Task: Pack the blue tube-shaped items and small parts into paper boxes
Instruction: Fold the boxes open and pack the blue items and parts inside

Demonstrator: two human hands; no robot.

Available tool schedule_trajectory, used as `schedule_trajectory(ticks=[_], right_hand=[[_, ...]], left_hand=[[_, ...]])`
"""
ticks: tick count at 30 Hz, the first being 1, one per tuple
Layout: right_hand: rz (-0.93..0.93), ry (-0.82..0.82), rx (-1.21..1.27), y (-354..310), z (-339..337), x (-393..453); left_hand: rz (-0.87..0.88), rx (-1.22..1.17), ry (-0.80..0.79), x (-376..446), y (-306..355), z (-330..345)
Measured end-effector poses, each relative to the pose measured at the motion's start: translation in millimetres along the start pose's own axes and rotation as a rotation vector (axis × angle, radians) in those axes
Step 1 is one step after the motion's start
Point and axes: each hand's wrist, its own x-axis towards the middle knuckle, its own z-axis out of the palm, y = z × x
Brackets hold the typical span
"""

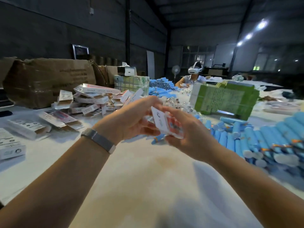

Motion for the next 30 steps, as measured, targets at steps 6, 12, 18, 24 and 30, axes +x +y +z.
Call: schedule_trajectory(ticks=[6, 12, 18, 24, 30], right_hand=[[0.258, 0.153, 0.439, 27.8, -34.5, -29.8], [0.3, 0.091, 0.678, 37.9, -41.5, -42.5], [0.234, -0.214, 0.827, 38.8, -50.7, -43.6], [0.467, -0.003, 0.129, 74.0, -76.3, -40.3], [0.713, -0.44, -0.743, 104.6, -64.6, -56.9]], left_hand=[[0.224, -0.053, 0.064, 18.1, -19.0, 65.1], [0.517, -0.112, -0.055, 20.4, -56.0, 100.9], [0.677, -0.169, 0.006, 15.6, -79.0, 98.4], [0.752, 0.117, 0.366, 10.4, -78.1, 96.1], [0.753, 0.186, 0.385, 8.2, -77.5, 93.7]])
